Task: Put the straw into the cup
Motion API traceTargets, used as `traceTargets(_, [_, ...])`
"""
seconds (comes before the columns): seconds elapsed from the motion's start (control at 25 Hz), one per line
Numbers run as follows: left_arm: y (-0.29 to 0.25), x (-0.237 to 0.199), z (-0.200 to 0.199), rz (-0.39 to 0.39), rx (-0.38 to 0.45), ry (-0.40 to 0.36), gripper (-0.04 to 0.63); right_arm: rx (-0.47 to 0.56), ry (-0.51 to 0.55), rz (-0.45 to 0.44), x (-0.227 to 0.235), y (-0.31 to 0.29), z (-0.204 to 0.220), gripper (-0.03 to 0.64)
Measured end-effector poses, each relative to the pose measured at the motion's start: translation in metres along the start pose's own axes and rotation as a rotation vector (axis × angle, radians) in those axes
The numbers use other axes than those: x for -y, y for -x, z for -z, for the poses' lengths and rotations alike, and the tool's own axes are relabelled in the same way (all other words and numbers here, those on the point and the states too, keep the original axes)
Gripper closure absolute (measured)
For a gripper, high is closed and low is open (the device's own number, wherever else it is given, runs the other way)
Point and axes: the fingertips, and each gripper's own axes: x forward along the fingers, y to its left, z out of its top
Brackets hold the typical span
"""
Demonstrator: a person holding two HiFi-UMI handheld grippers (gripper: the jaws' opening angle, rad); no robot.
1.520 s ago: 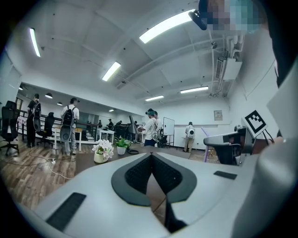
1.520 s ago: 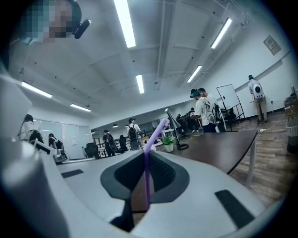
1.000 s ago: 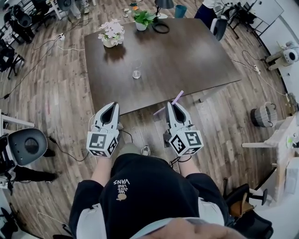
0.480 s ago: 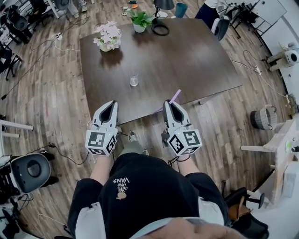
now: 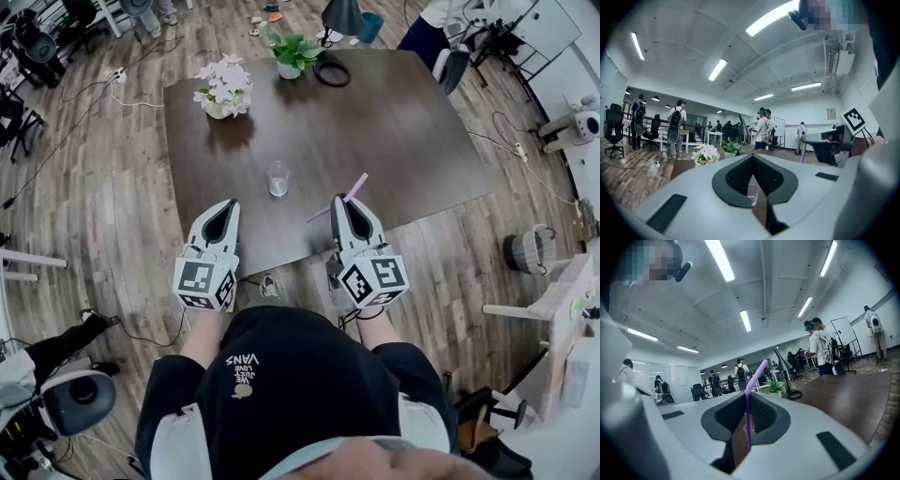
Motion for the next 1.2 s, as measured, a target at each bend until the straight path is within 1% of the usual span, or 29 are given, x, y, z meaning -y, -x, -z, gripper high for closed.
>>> traceTargets(0.24, [-0.020,-0.024,-0.005,0.015,0.000,0.007,0.584,0.022,0.006,0.013,0.001,-0.034,-0.010,0.577])
traceTargets(0.36, [-0.027,-0.030,-0.011,0.034,0.006,-0.005,0.585,0.027,0.011,0.023,0.003,-0.047,-0.015,0.577])
traceTargets(0.48, [-0.033,-0.041,-0.016,0.032,0.010,-0.008,0.585,0.035,0.022,0.022,0.002,-0.061,-0.020,0.577])
traceTargets(0.72, [-0.048,-0.045,-0.013,0.020,0.008,0.010,0.584,0.042,0.030,-0.022,0.002,-0.085,-0.029,0.577])
traceTargets(1.0, [-0.062,-0.049,-0.021,-0.026,0.020,0.021,0.584,0.031,0.032,-0.093,0.003,-0.115,-0.037,0.577])
traceTargets(1.2, [-0.065,-0.051,-0.020,-0.054,0.018,0.020,0.584,0.016,0.032,-0.137,0.001,-0.131,-0.032,0.577])
